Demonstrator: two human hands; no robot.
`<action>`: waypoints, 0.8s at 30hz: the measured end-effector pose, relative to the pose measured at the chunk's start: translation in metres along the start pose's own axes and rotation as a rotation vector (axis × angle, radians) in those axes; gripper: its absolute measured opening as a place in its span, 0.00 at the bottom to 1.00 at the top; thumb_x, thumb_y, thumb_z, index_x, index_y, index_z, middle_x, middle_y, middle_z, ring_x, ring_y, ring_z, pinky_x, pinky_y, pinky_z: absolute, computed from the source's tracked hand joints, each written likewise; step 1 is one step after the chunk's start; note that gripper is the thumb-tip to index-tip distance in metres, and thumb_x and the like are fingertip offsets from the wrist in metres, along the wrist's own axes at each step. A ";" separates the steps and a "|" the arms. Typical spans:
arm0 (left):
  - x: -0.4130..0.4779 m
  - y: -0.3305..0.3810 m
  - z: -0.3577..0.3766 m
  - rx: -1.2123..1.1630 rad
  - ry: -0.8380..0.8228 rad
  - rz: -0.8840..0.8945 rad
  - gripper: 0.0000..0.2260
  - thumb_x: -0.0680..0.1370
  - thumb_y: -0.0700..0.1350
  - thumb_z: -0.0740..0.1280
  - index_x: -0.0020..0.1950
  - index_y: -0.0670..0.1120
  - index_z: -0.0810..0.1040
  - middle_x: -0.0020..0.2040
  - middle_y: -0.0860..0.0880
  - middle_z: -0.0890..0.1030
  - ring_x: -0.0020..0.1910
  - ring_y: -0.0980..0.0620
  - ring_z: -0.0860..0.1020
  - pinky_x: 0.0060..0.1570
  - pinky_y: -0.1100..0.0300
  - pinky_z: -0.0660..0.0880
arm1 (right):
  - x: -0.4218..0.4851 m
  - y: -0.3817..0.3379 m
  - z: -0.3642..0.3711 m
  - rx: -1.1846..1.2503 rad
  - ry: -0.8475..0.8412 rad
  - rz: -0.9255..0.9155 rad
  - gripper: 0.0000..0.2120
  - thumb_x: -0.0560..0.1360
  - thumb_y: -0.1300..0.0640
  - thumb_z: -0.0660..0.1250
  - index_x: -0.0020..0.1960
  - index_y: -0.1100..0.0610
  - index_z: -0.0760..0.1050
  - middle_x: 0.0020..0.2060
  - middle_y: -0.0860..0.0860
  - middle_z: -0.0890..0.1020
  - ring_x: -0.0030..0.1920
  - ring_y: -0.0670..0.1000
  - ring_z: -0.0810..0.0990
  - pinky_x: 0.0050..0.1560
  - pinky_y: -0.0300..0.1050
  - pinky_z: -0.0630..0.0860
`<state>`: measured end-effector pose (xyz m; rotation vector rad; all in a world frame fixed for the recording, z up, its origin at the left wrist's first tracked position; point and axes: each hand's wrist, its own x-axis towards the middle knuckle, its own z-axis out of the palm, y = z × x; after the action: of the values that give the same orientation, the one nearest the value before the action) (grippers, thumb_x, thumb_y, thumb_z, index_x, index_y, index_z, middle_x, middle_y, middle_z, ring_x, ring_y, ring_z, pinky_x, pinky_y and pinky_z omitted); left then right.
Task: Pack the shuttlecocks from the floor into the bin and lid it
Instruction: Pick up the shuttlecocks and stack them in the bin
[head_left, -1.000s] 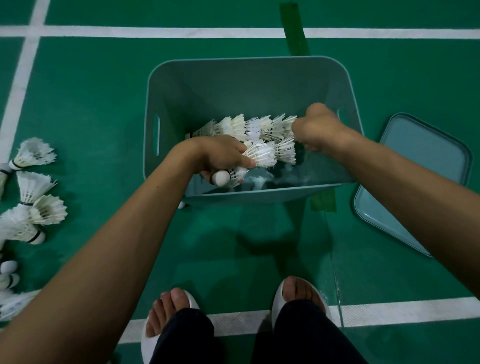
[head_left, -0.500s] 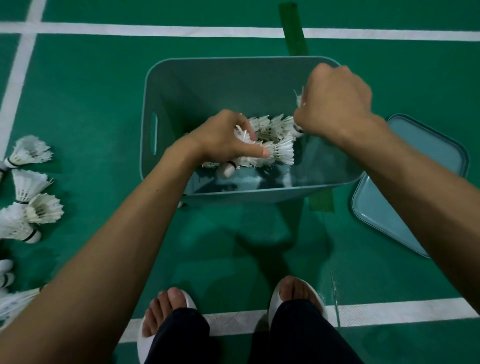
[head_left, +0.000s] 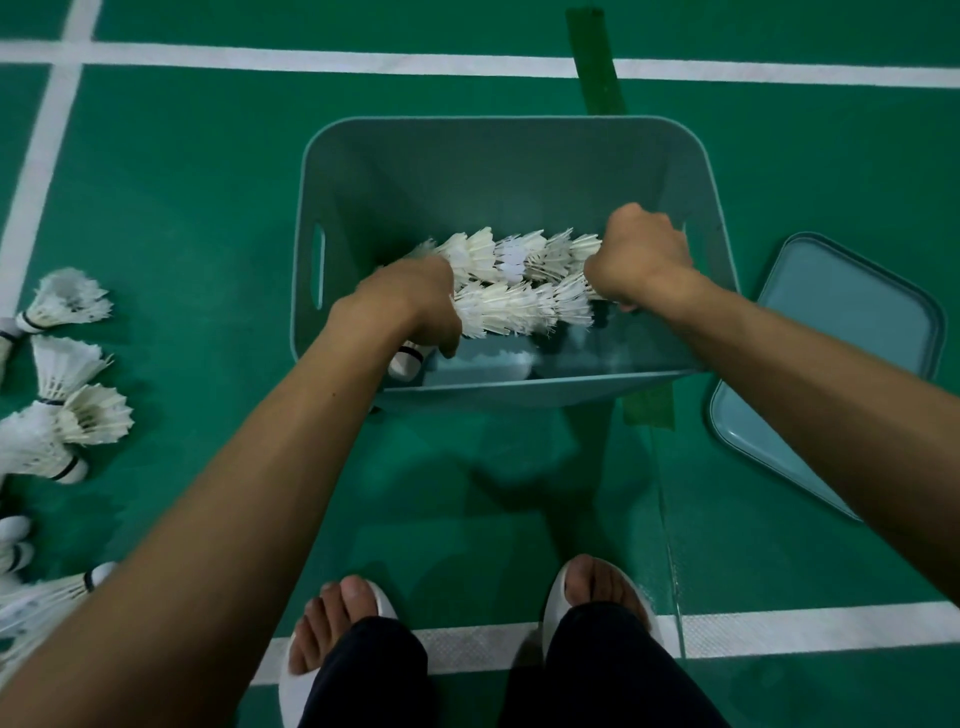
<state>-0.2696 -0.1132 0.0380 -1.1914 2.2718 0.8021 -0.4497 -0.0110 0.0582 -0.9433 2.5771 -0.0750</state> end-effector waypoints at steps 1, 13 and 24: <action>0.001 0.000 0.000 -0.004 0.002 -0.001 0.21 0.67 0.45 0.81 0.56 0.45 0.79 0.57 0.45 0.80 0.52 0.42 0.79 0.55 0.48 0.80 | 0.001 0.000 -0.001 0.045 -0.012 0.024 0.06 0.74 0.67 0.63 0.38 0.63 0.72 0.40 0.60 0.80 0.40 0.60 0.82 0.42 0.49 0.79; -0.003 0.005 0.003 -0.039 -0.034 0.031 0.36 0.71 0.42 0.79 0.77 0.52 0.69 0.74 0.46 0.73 0.67 0.42 0.75 0.62 0.50 0.75 | 0.008 -0.006 0.001 0.107 -0.213 0.094 0.06 0.78 0.67 0.60 0.44 0.63 0.74 0.49 0.60 0.75 0.39 0.64 0.84 0.35 0.54 0.84; -0.008 0.008 0.001 -0.022 -0.042 0.052 0.36 0.73 0.41 0.77 0.79 0.50 0.67 0.75 0.45 0.72 0.67 0.41 0.75 0.61 0.51 0.75 | -0.002 -0.006 0.003 0.018 -0.273 0.113 0.05 0.79 0.67 0.61 0.45 0.65 0.73 0.44 0.65 0.80 0.23 0.61 0.83 0.15 0.41 0.72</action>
<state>-0.2720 -0.1047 0.0445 -1.1184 2.2735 0.8664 -0.4431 -0.0143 0.0575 -0.7423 2.3661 0.0578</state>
